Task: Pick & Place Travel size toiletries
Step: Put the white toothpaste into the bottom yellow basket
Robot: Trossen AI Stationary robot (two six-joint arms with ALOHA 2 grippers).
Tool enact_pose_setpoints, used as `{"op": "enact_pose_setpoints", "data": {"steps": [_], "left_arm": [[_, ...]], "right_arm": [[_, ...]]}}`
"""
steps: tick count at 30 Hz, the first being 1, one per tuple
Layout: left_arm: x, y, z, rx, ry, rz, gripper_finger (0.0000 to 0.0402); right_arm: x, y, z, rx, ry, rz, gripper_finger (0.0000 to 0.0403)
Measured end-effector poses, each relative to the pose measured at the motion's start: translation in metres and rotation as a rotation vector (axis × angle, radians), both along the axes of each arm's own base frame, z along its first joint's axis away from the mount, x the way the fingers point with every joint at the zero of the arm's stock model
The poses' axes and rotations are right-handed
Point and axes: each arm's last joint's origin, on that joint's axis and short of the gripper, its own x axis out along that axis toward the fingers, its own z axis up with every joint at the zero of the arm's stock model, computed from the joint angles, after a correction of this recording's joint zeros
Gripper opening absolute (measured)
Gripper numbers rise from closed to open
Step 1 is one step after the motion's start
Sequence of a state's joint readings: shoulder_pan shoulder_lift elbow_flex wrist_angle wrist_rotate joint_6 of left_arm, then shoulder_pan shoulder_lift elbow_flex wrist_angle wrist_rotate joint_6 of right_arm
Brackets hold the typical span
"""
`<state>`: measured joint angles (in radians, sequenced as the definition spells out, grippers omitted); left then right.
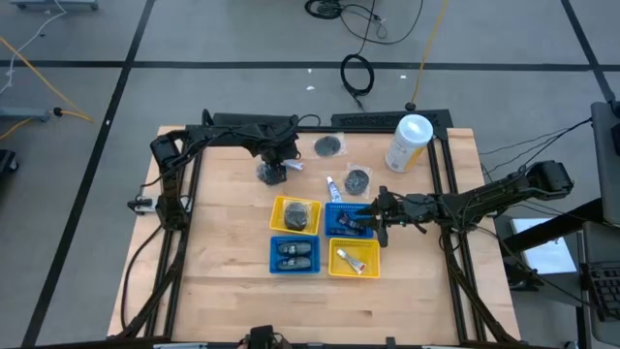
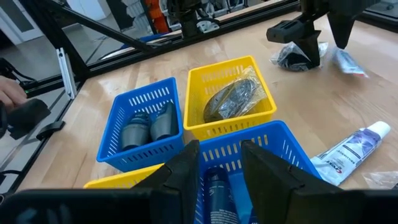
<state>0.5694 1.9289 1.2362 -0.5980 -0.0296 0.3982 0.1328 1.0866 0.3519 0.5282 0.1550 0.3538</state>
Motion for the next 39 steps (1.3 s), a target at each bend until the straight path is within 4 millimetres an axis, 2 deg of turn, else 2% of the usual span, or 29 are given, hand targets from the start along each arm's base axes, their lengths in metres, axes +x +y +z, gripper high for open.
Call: {"op": "enact_pose_setpoints", "data": {"steps": [3,6,16,18,29,34,39], "left_arm": [[0.0,0.0,0.0,-0.003,-0.001,-0.002,0.0252],[0.0,-0.001,0.0,-0.007,-0.002,-0.003,0.0226],[0.002,0.0,0.0,0.002,-0.025,0.01,0.0055],[0.002,0.0,0.0,0.006,-0.015,0.013,0.003],[0.002,-0.007,0.005,0.027,0.0,0.092,0.003],[0.005,-0.021,0.031,0.085,-0.058,0.071,0.003],[0.004,-0.045,0.072,0.157,-0.163,0.056,0.003]], "right_arm": [[0.0,0.0,0.0,0.0,0.001,0.0,0.0111],[0.0,0.0,0.0,0.0,0.001,0.0,0.0111],[0.0,0.0,0.0,0.0,0.001,0.0,0.0111],[0.0,0.0,0.0,0.0,0.001,0.0,0.0111],[0.0,0.0,0.0,0.0,0.001,0.0,0.0109],[0.0,0.0,0.0,0.0,0.001,0.0,0.0111],[0.001,0.0,0.003,0.005,-0.033,0.0,0.0111]]}}
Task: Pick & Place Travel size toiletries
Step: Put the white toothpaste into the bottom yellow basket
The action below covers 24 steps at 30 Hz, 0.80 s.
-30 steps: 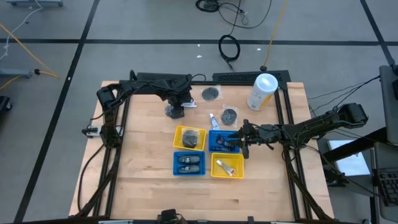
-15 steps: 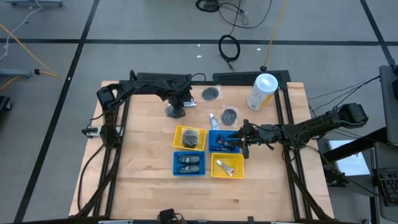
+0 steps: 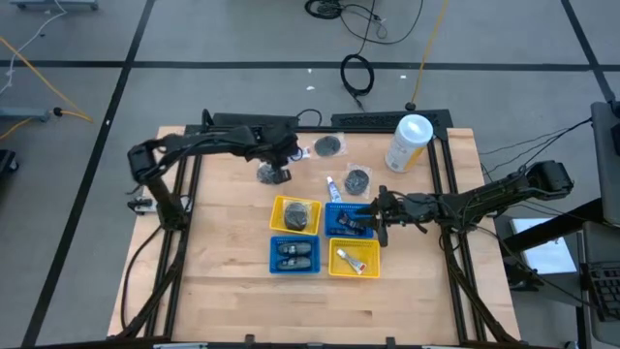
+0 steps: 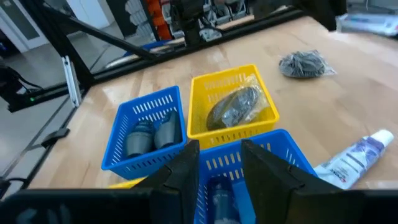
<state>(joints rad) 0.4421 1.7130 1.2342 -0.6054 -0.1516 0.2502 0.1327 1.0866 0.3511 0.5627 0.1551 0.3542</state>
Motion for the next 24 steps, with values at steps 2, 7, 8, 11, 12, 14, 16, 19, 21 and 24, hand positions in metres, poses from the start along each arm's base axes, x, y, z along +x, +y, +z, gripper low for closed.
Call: {"op": "enact_pose_setpoints", "data": {"steps": [2,7,8,11,12,14,16,19,21,24], "left_arm": [[0.0,-0.015,0.016,0.046,-0.031,-0.023,0.003],[-0.001,-0.057,0.051,0.112,-0.139,-0.1,0.003],[-0.001,-0.066,0.055,0.127,-0.153,-0.115,0.003],[0.0,-0.092,0.064,0.183,-0.175,-0.146,0.003],[0.001,-0.1,0.066,0.203,-0.178,-0.152,0.003],[0.002,-0.116,0.068,0.244,-0.181,-0.156,0.003],[0.003,-0.132,0.068,0.284,-0.19,-0.152,0.003],[0.007,-0.154,0.068,0.337,-0.216,-0.161,0.003],[0.007,-0.168,0.068,0.368,-0.223,-0.166,0.003],[0.012,-0.184,0.067,0.405,-0.26,-0.174,0.003]], "right_arm": [[0.0,0.0,0.001,0.002,-0.014,0.0,0.0112],[0.001,0.0,0.005,0.008,-0.056,0.0,0.0112],[0.001,0.0,0.006,0.009,-0.065,0.0,0.0112],[0.002,0.0,0.01,0.014,-0.101,0.0,0.0111],[0.002,0.0,0.011,0.015,-0.113,0.0,0.0111],[0.002,0.0,0.013,0.019,-0.138,0.0,0.0112],[0.003,0.0,0.016,0.029,-0.171,-0.002,0.0112],[0.003,0.0,0.02,0.048,-0.211,-0.004,0.0112],[0.003,0.0,0.023,0.058,-0.239,-0.008,0.0112],[0.003,0.0,0.027,0.067,-0.278,-0.01,0.0112]]}}
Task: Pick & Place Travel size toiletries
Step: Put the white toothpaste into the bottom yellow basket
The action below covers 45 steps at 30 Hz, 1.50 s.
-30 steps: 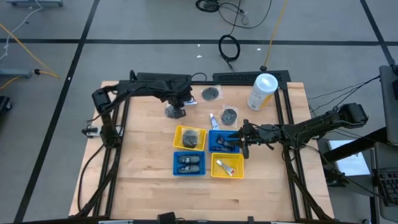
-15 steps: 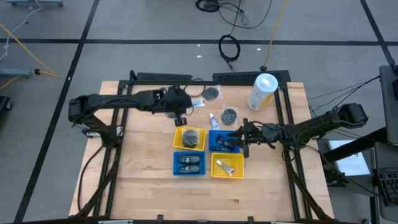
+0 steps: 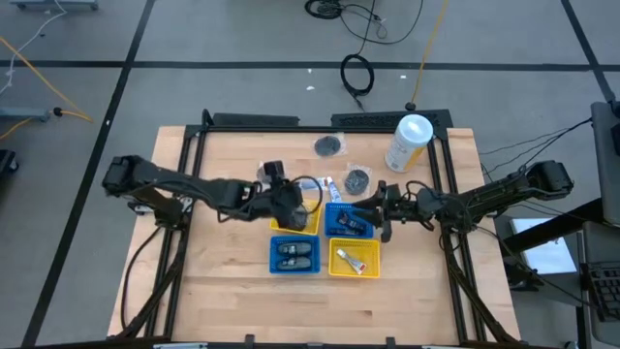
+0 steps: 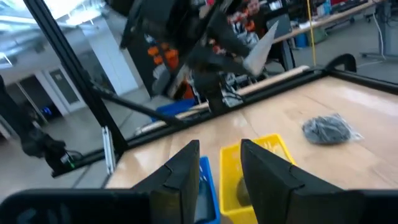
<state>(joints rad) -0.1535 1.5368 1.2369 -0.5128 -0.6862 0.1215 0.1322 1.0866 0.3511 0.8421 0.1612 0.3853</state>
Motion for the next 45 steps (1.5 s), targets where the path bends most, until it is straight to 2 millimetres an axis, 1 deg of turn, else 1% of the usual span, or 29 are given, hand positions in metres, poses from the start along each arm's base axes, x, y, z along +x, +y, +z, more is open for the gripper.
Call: {"op": "enact_pose_setpoints", "data": {"steps": [2,4,6,8,14,16,18,23,27,32,41,45], "left_arm": [[0.002,-0.008,-0.004,0.029,0.01,-0.011,0.003],[0.008,-0.015,-0.008,0.052,-0.005,-0.022,0.003],[0.013,-0.02,-0.017,0.077,0.021,-0.035,0.003],[0.022,-0.024,-0.024,0.087,0.007,-0.045,0.003],[0.04,-0.029,-0.05,0.128,0.04,-0.07,0.003],[0.048,-0.03,-0.053,0.133,0.032,-0.073,0.003],[0.053,-0.031,-0.058,0.147,0.061,-0.081,0.003],[0.07,-0.035,-0.059,0.177,0.083,-0.095,0.003],[0.077,-0.036,-0.059,0.205,0.087,-0.081,0.003],[0.076,-0.035,-0.059,0.204,0.089,-0.074,0.003],[0.077,-0.035,-0.059,0.205,0.085,-0.076,0.003],[0.077,-0.035,-0.059,0.204,0.084,-0.076,0.003]], "right_arm": [[0.0,0.0,0.003,0.024,-0.028,0.0,0.0112],[0.0,0.0,0.004,0.029,-0.037,0.0,0.0112],[0.0,0.0,0.004,0.029,-0.043,-0.001,0.0112],[0.0,0.0,0.004,0.029,-0.044,-0.003,0.0112],[0.0,-0.001,0.002,0.026,-0.019,-0.028,0.0112],[0.0,-0.001,-0.001,0.023,0.003,-0.043,0.0112],[0.001,-0.002,-0.003,0.03,0.021,-0.065,0.0112],[0.003,-0.003,-0.009,0.038,0.063,-0.102,0.0112],[0.004,-0.003,-0.014,0.048,0.101,-0.103,0.0112],[0.006,-0.003,-0.02,0.076,0.13,-0.106,0.0112],[0.007,-0.003,-0.018,0.077,0.102,-0.112,0.011],[0.007,-0.003,-0.018,0.075,0.101,-0.131,0.01]]}}
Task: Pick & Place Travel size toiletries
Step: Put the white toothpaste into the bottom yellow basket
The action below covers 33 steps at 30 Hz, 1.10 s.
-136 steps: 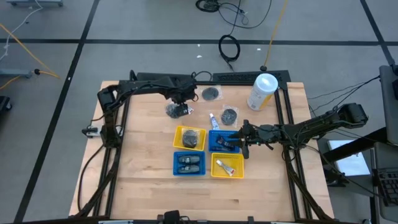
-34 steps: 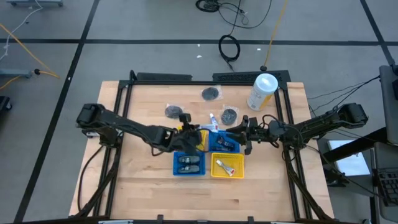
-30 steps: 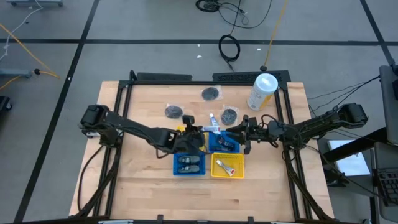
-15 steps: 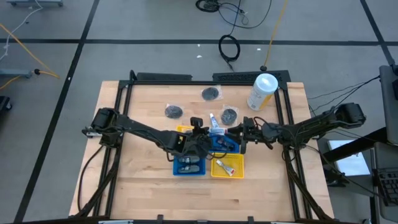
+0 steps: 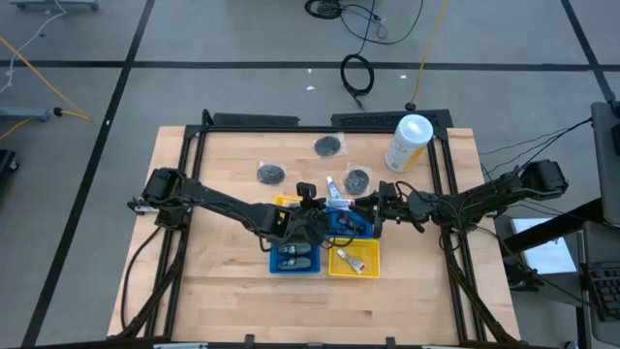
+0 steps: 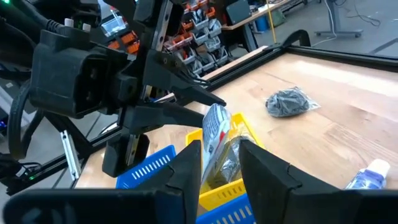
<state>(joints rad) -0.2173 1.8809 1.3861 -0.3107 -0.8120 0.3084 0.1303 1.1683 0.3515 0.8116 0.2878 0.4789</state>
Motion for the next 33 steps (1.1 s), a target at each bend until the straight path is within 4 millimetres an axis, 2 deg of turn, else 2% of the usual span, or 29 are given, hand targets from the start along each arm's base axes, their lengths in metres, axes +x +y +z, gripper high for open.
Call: {"op": "enact_pose_setpoints", "data": {"steps": [4,11,21,33], "left_arm": [[0.0001,0.0,0.0001,-0.002,-0.003,0.001,0.003],[0.0001,0.0,0.0001,-0.005,-0.006,0.004,0.003],[0.0,-0.0001,-0.0001,-0.028,-0.026,0.02,0.0071],[-0.0002,-0.0018,-0.0003,-0.05,-0.031,0.013,0.0077]], "right_arm": [[0.0,0.0,0.0,0.006,-0.001,0.0,0.0076],[0.0,0.0001,-0.0001,-0.012,0.003,0.003,0.0006],[-0.0001,0.0001,-0.0008,-0.027,0.012,0.006,0.0001],[-0.0002,0.0002,-0.0019,-0.04,0.026,0.009,0.0001]]}}
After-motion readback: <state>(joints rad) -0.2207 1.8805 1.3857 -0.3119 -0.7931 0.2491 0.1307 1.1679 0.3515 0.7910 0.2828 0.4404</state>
